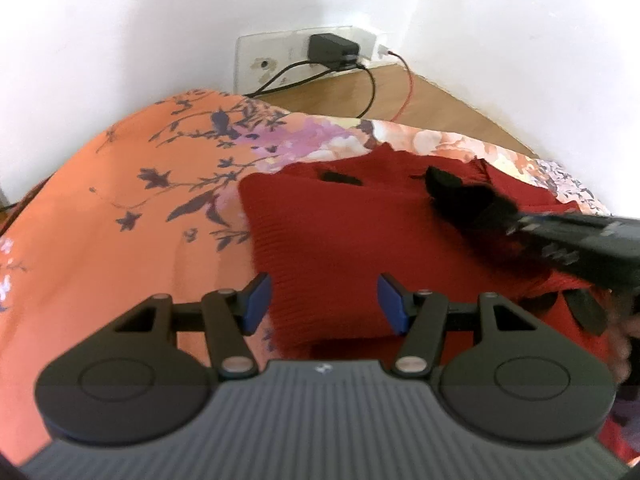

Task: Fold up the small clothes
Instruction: 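Grasp the black cuff with the right gripper, fold that side over, release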

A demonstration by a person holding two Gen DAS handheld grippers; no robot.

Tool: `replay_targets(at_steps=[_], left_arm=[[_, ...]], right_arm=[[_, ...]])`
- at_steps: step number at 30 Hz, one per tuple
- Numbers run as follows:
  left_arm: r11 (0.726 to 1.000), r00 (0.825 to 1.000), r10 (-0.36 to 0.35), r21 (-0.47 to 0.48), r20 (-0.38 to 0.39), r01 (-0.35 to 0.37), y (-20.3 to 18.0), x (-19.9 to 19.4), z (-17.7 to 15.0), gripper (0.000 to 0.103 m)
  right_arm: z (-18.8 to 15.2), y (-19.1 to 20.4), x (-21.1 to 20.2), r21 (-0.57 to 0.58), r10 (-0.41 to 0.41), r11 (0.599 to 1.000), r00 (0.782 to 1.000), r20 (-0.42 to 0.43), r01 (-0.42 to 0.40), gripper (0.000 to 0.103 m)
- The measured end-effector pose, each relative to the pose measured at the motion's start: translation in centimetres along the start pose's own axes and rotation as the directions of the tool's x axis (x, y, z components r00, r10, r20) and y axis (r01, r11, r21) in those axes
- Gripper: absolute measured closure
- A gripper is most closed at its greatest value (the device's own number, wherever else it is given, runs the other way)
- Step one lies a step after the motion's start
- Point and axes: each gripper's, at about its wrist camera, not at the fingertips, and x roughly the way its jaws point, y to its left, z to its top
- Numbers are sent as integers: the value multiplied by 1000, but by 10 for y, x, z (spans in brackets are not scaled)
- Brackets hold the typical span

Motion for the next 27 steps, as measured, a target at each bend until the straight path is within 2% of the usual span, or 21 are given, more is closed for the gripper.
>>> replay_targets(at_steps=[7, 12, 19, 27], left_arm=[[1000, 1000, 20, -6, 16, -20, -19, 12, 4, 43], [999, 999, 43, 1, 10, -43, -30, 23, 2, 43], [996, 996, 91, 12, -13, -91, -39, 36, -2, 43], [989, 990, 141, 46, -6, -141, -47, 44, -7, 41]], right_arm=[[11, -50, -58, 55, -32, 998, 994, 102, 26, 88], [0, -101, -80, 155, -71, 987, 990, 122, 52, 88], [-37, -153, -78, 273, -88, 960, 993, 73, 65, 88], [-73, -176, -44, 341, -76, 937, 997, -17, 77, 87]])
